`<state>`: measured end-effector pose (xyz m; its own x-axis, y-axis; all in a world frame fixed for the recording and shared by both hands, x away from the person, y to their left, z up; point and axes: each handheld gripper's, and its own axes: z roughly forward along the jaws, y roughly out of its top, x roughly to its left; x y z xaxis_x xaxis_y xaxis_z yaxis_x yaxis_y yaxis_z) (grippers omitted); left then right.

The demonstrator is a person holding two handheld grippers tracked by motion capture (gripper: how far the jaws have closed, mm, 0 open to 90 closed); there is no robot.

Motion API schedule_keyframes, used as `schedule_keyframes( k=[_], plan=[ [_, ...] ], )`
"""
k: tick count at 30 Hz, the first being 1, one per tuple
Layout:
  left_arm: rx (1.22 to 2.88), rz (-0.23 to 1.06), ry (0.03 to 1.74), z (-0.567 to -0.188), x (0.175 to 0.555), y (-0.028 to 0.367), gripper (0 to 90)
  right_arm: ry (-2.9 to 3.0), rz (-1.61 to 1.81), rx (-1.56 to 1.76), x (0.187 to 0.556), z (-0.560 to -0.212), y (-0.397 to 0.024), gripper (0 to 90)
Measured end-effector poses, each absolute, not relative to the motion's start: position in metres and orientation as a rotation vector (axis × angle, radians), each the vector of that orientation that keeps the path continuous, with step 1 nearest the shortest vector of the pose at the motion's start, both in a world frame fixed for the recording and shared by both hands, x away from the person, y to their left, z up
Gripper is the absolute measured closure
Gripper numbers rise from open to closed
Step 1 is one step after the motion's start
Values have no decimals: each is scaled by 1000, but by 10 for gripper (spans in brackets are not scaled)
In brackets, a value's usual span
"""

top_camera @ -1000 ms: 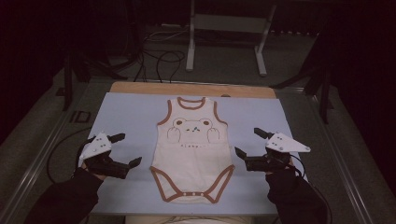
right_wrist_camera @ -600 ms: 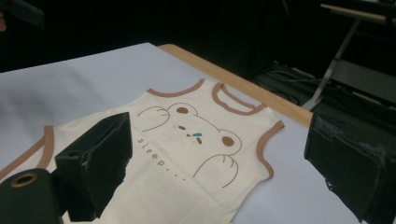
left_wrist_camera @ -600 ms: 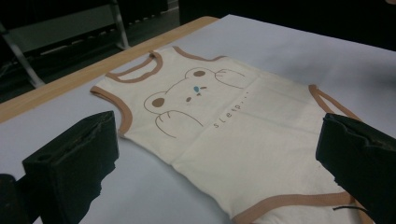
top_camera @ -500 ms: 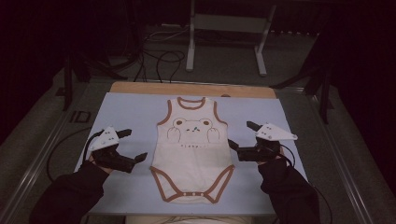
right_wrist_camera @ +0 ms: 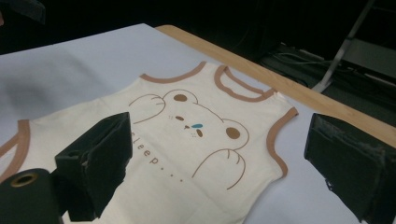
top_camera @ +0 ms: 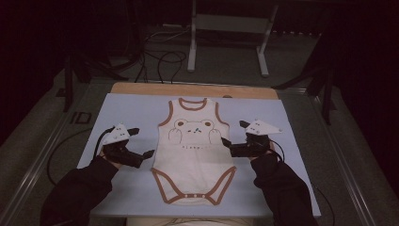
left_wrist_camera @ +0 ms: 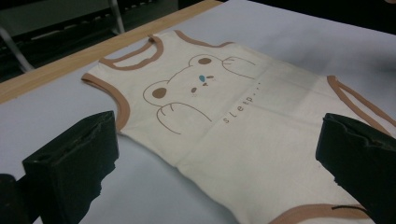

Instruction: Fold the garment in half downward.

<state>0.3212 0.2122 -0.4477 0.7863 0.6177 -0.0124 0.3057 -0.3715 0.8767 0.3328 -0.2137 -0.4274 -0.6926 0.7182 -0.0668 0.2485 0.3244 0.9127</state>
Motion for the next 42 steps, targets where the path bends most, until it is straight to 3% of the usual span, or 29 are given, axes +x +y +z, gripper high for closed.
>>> schedule_keyframes(
  k=[24, 30, 42],
  plan=[
    [2055, 312, 809, -479, 362, 185, 8, 2222, 1266, 1039, 365, -477, -212, 77],
    [2090, 315, 830, -488, 368, 181, 10, 2253, 1222, 1068, 370, -489, -212, 131],
    [2121, 274, 890, -503, 381, 176, 110, 2291, 1159, 1144, 377, -505, -211, 166]
  ],
)
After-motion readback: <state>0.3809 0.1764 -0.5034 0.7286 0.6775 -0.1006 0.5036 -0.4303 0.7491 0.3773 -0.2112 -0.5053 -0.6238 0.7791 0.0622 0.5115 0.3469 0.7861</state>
